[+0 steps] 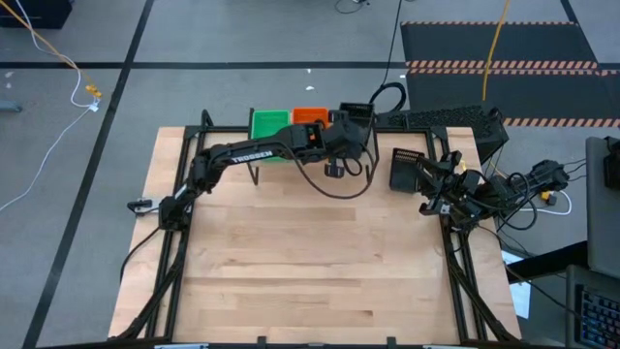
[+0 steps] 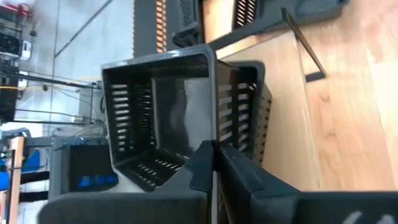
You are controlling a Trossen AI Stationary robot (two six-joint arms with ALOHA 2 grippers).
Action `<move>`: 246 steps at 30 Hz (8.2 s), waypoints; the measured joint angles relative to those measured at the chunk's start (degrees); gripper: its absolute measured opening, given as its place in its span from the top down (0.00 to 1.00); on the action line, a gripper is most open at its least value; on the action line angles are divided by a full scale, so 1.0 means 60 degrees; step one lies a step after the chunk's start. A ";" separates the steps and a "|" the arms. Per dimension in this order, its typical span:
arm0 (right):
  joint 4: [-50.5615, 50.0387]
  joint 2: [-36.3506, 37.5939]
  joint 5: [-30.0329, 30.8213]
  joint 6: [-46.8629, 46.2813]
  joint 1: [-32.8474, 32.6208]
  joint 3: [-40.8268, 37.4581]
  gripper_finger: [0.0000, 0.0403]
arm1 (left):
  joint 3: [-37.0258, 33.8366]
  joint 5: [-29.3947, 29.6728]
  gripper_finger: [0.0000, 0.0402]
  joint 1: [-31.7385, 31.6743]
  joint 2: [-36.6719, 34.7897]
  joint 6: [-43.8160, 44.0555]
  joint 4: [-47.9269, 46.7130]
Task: Stack baskets on shelf by color
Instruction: Stack the left black bin on top of the black bin on the shelf, then stack the black bin on top of the black bins on the shelf
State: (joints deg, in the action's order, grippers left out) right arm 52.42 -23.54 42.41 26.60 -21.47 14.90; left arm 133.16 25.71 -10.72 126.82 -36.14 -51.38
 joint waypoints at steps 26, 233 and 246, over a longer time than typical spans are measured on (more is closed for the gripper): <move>0.0004 0.0002 0.0226 0.0049 0.0000 0.0000 0.69 | 0.0011 -0.0612 0.62 0.0030 0.0051 0.0914 -0.0439; -1.5183 -0.7526 -0.4342 -0.4315 0.8663 0.3690 0.69 | -1.6367 -0.2080 0.62 0.2721 -0.5060 0.5374 1.3878; -1.5588 -0.7587 -0.5148 -0.6105 0.8613 0.3690 0.97 | -1.6367 -0.2025 0.62 0.2773 -0.5060 0.5394 1.3803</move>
State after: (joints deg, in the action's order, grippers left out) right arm -41.10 -69.06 11.53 -10.03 30.20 37.04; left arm 34.96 13.56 5.92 96.47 -3.78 31.44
